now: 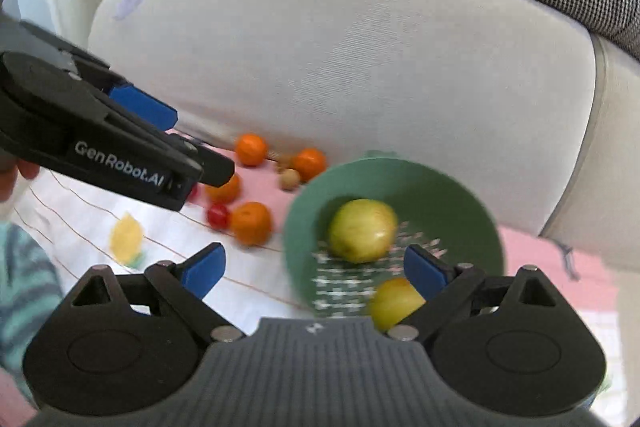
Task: Organize fruits
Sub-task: 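Lift both tools out of the colander and back toward the oranges, then grasp a mandarin with the left tool while the right tool grasps another mandarin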
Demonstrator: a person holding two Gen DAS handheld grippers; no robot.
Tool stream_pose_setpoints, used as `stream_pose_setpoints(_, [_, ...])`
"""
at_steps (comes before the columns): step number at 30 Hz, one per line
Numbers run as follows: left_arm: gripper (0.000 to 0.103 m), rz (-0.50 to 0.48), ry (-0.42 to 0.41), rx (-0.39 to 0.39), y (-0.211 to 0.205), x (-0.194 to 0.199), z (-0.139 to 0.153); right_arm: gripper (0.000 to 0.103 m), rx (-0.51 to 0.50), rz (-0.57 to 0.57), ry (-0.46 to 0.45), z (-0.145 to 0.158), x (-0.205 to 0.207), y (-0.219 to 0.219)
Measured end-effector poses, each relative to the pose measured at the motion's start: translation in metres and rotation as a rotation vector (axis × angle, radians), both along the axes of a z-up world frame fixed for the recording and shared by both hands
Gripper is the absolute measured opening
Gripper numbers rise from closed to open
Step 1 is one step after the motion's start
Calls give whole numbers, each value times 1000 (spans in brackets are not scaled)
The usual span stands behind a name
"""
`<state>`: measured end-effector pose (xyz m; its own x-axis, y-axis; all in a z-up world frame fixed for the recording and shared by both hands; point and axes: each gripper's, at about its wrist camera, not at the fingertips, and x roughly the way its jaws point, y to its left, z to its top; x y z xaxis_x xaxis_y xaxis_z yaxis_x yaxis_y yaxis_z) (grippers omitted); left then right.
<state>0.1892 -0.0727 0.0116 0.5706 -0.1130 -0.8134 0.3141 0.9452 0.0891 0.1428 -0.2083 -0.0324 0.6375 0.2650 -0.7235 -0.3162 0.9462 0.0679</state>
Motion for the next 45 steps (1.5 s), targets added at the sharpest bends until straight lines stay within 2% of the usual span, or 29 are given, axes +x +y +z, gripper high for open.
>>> stream_pose_setpoints(11, [81, 109, -42, -69, 67, -33, 22, 93, 112, -35, -5, 3, -27, 43])
stream_pose_setpoints(23, [81, 187, -22, -187, 118, -30, 10, 91, 96, -14, -26, -2, -19, 77])
stream_pose_setpoints(28, [80, 194, 0, -211, 126, -23, -5, 85, 75, 1, -31, -9, -12, 84])
stream_pose_setpoints(36, [74, 184, 78, -235, 127, -6, -39, 64, -4, 42, -31, -29, 3, 98])
stream_pose_setpoints(42, [71, 165, 83, -216, 126, 6, -61, 49, -111, 82, -59, -45, 18, 110])
stream_pose_setpoints(45, [69, 145, 78, -219, 125, 14, -69, 48, -144, 92, -53, -54, 29, 113])
